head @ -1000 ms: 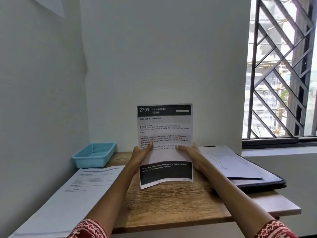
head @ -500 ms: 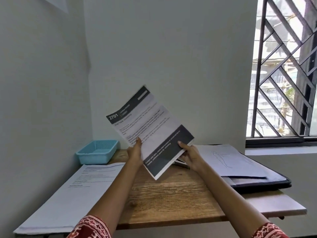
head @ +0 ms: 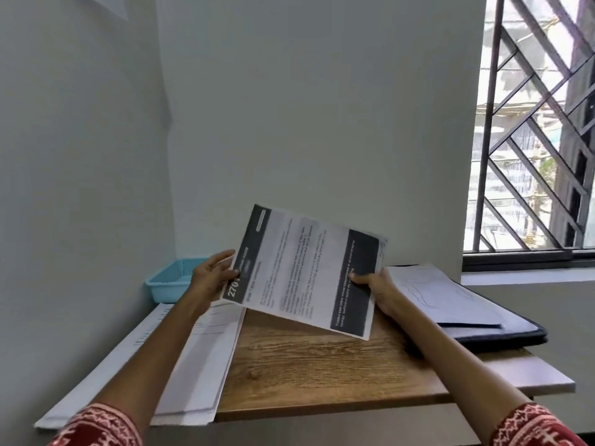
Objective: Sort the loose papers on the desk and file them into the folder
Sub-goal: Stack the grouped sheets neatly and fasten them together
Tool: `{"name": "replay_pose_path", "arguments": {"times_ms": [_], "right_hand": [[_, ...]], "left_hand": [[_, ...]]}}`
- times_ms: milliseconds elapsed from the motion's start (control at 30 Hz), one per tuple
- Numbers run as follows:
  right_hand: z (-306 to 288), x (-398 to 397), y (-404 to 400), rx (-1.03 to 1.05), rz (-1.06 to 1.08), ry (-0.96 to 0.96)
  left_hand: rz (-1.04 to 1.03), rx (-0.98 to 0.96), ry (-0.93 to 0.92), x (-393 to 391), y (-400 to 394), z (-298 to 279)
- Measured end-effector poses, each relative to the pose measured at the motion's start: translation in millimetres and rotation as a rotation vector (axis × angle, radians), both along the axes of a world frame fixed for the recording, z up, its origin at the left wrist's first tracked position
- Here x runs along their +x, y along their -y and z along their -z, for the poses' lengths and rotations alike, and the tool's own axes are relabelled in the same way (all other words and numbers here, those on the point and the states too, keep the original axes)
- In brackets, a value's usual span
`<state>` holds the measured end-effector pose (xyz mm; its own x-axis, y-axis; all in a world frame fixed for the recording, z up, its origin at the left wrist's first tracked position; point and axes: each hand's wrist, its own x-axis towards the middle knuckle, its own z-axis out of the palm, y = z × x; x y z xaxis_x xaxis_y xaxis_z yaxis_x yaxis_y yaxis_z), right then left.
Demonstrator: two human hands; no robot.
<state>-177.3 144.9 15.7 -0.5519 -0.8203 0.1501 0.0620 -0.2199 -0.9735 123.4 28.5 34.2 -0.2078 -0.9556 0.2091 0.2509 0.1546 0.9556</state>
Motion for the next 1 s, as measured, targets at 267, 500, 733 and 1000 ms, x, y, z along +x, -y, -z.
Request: {"name": "replay_pose_path", "arguments": {"times_ms": [267, 500, 733, 1000], "right_hand": [[-26, 15, 0, 0.0, 0.023, -0.319], [4, 2, -10, 0.066, 0.049, -0.422], [9, 7, -10, 0.062, 0.062, -0.329], [39, 22, -6, 0.092, -0.032, -0.178]], "left_hand": [[0.14, 0.008, 0.205, -14, -15, -14], [0.038, 0.011, 0.168, -39, -25, 27], [-0.025, -0.023, 0.181, -47, -26, 28], [-0.061, 0.051, 0.17, -50, -23, 50]]}}
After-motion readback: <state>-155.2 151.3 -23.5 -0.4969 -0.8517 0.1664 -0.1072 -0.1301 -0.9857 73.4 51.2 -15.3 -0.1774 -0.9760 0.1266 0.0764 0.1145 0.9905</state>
